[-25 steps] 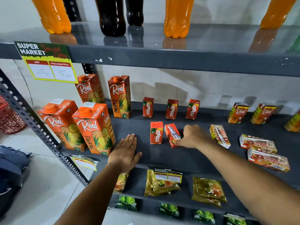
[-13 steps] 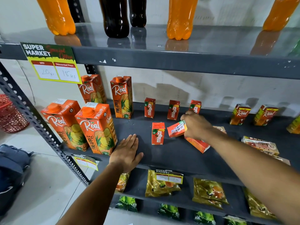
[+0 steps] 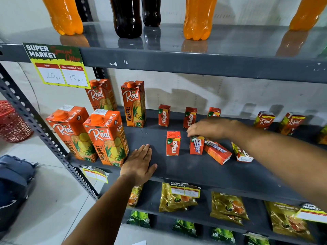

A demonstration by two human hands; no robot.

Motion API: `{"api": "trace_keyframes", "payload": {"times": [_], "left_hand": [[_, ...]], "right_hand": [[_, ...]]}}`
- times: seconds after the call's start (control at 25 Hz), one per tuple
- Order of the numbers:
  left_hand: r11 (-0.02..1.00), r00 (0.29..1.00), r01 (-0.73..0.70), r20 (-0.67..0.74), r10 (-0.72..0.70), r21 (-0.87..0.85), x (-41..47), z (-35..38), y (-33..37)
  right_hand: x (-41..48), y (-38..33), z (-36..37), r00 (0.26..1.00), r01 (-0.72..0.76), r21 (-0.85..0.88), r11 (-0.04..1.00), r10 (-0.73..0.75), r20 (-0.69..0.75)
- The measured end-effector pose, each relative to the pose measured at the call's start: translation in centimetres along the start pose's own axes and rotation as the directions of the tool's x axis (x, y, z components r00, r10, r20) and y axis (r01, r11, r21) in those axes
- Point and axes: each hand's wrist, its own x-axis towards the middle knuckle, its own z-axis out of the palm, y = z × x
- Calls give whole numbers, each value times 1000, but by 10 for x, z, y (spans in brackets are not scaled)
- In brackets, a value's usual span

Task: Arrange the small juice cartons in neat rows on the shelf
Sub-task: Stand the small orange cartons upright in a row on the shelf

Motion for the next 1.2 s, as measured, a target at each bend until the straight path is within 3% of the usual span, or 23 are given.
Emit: {"api": "trace_keyframes", "payload": {"times": [0.12,0.24,0.36,0.48,0.64,0.72,0.92,1.2], "left_hand": [[1000,1000,-3,5,3,3,1,0,0],[1000,1000,-5,3,5,5,1,0,0],[1000,1000,-6,1,6,11,1,-1,0],[1000,1000,-1,8,1,13,1,-1,0],[1000,1000,0,15,0,12,1,0,0],[1000,1000,-2,10,2,8,2,0,0],[1000,1000,-11,-10,11,1,2,3,-1],[1000,1000,-12,-28,12,-14,0,3,-1]], "right_hand": [[-1,2,1,998,-18,-44,999,15,-56],[-1,3,1,976,-201,-18,980,198,-93],[6,-8,2,890,-432,31,901,432,-142],[15,-21,6,798,-583,145,799,597,-82],[12,-12,1,801,-548,359,755,597,-32],[-3,7,-1,752,-568,479,669,658,-28],[-56,7,62,636,-769,343,539,697,331],[-47,-18,110,540,-776,461,430,830,136]]}}
